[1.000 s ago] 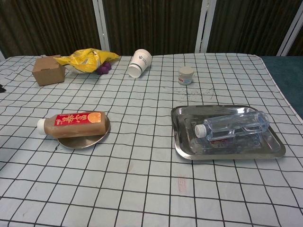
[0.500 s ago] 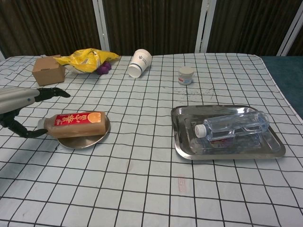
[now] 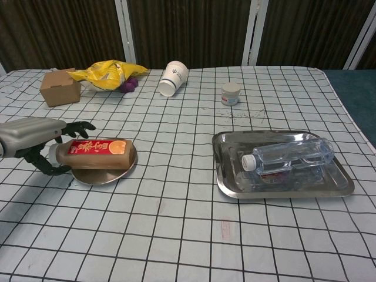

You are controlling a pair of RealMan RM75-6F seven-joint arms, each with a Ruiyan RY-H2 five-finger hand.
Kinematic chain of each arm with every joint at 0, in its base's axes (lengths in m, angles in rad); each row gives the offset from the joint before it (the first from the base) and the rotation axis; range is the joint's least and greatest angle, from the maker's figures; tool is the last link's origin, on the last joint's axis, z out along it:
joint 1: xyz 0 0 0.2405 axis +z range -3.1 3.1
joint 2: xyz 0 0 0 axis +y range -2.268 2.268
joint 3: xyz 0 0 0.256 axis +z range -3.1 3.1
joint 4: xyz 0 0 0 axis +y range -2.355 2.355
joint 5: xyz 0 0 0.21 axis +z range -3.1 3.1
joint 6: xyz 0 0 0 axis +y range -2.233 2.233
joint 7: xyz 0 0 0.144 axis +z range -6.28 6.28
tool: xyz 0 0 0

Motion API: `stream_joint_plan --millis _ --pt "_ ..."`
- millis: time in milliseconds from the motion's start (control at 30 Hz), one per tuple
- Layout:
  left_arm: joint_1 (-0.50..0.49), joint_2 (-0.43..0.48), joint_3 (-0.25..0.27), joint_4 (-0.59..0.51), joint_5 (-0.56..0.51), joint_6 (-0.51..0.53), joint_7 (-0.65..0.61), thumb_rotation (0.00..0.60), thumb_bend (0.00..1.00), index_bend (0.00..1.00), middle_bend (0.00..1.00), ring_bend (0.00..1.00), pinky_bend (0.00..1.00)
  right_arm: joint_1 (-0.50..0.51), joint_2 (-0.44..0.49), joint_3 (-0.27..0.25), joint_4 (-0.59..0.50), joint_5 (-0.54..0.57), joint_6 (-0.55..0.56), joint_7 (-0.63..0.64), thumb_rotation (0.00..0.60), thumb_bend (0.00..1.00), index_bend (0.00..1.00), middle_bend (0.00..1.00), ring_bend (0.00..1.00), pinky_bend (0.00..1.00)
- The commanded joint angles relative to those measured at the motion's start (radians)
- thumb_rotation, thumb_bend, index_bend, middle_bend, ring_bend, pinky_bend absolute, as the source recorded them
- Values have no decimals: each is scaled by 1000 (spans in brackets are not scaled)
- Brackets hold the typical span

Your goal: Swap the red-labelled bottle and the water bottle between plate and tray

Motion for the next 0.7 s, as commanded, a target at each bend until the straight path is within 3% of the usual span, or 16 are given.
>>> stream_joint_plan --millis 33,133,333,533,700 --pt "0 -22 2 20 38 44 -19 600 380 276 427 428 466 0 1 1 0 1 -1 0 600 41 0 0 0 0" --pt "-5 -36 8 46 59 48 -49 600 381 407 559 538 536 1 0 1 -1 2 -2 -1 600 41 0 0 0 0" --pt "-15 -50 11 81 114 71 -126 600 401 588 702 660 652 0 1 1 -3 4 -2 -4 600 41 0 0 0 0" --pt "-30 -51 -25 122 176 132 -267 600 417 649 769 734 727 -1 2 3 -4 12 -7 -8 600 41 0 0 0 0" --pt "-95 -68 -78 232 184 98 -383 600 416 647 764 739 729 2 3 10 -5 28 -15 -8 600 41 0 0 0 0"
